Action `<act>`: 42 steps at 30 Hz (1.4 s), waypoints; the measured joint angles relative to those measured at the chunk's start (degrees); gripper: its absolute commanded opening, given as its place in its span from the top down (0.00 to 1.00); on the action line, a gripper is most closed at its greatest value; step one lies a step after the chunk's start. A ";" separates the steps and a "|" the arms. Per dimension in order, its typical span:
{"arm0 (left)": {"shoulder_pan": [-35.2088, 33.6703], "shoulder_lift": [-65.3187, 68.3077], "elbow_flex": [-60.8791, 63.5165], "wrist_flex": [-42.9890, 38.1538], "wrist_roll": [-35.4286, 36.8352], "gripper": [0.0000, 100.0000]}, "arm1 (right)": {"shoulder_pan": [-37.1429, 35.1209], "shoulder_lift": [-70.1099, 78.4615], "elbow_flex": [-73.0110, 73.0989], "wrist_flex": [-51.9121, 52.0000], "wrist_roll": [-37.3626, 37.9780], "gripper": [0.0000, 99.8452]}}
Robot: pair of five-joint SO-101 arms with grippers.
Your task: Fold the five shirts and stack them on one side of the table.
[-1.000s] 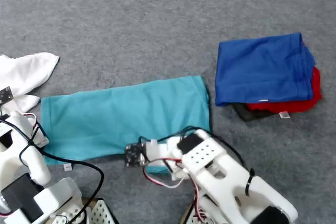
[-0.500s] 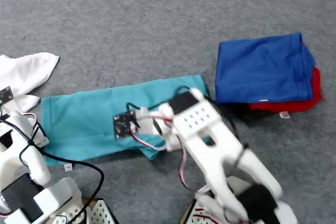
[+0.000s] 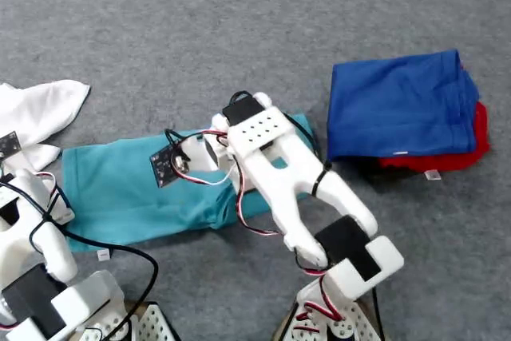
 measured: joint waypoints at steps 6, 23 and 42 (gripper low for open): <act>0.00 0.00 0.00 0.00 -0.53 0.98 | 0.00 0.00 -0.09 -5.98 -6.33 0.59; 0.00 -3.08 -4.48 9.05 1.32 0.98 | 8.35 -20.92 5.45 -1.41 -17.32 1.00; 5.98 25.32 -35.96 30.33 4.92 0.84 | 18.90 -21.80 18.29 -6.59 -18.64 1.00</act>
